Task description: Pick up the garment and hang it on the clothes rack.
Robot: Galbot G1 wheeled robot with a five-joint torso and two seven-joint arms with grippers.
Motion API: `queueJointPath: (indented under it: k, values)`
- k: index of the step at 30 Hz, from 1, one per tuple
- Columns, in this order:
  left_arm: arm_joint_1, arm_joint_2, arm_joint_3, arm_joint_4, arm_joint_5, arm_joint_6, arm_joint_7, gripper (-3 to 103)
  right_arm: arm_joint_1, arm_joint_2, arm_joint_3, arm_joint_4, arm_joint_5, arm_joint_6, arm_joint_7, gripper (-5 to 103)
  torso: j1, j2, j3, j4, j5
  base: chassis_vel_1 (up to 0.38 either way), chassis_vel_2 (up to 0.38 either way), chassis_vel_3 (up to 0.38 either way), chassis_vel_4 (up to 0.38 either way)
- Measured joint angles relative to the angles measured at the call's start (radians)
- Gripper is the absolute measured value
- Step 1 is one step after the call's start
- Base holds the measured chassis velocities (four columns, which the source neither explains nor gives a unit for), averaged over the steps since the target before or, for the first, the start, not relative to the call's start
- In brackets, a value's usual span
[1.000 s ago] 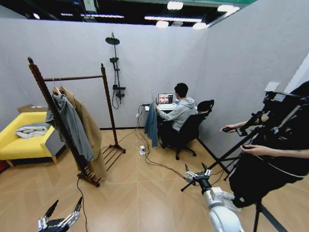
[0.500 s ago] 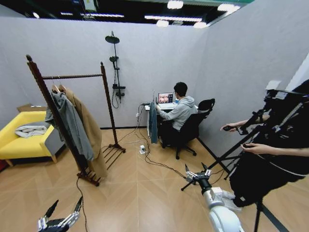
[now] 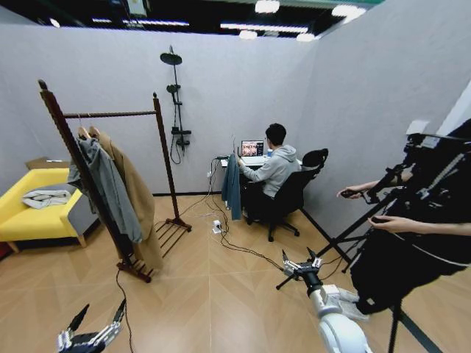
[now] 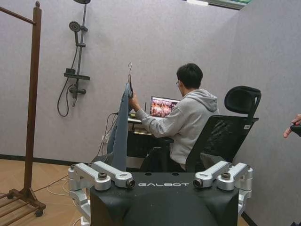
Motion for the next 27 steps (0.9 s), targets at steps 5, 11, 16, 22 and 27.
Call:
queueJointPath:
  k: [5, 11, 16, 22, 27]
  values:
    - [0.0, 0.0, 0.0, 0.0, 0.0, 0.0, 0.0, 100, 0.0, 0.0, 0.0, 0.0, 0.0, 0.0, 0.0, 100, 0.0, 0.001, 0.001, 0.0, 0.0, 0.0, 0.0, 0.0, 0.0]
    - [0.0, 0.0, 0.0, 0.0, 0.0, 0.0, 0.0, 100, 0.0, 0.0, 0.0, 0.0, 0.0, 0.0, 0.0, 100, 0.001, 0.003, 0.001, 0.0, 0.0, 0.0, 0.0, 0.0, 0.0]
    - [0.0, 0.0, 0.0, 0.0, 0.0, 0.0, 0.0, 100, 0.0, 0.0, 0.0, 0.0, 0.0, 0.0, 0.0, 100, 0.001, 0.004, 0.002, -0.0001, 0.0, 0.0, 0.0, 0.0, 0.0]
    - [0.0, 0.0, 0.0, 0.0, 0.0, 0.0, 0.0, 100, 0.0, 0.0, 0.0, 0.0, 0.0, 0.0, 0.0, 100, 0.001, 0.005, 0.002, 0.0, 0.0, -0.026, 0.017, 0.026, -0.016]
    - [0.0, 0.0, 0.0, 0.0, 0.0, 0.0, 0.0, 100, 0.0, 0.0, 0.0, 0.0, 0.0, 0.0, 0.0, 100, 0.002, 0.005, 0.003, 0.0, 0.0001, -0.124, 0.107, 0.105, -0.094]
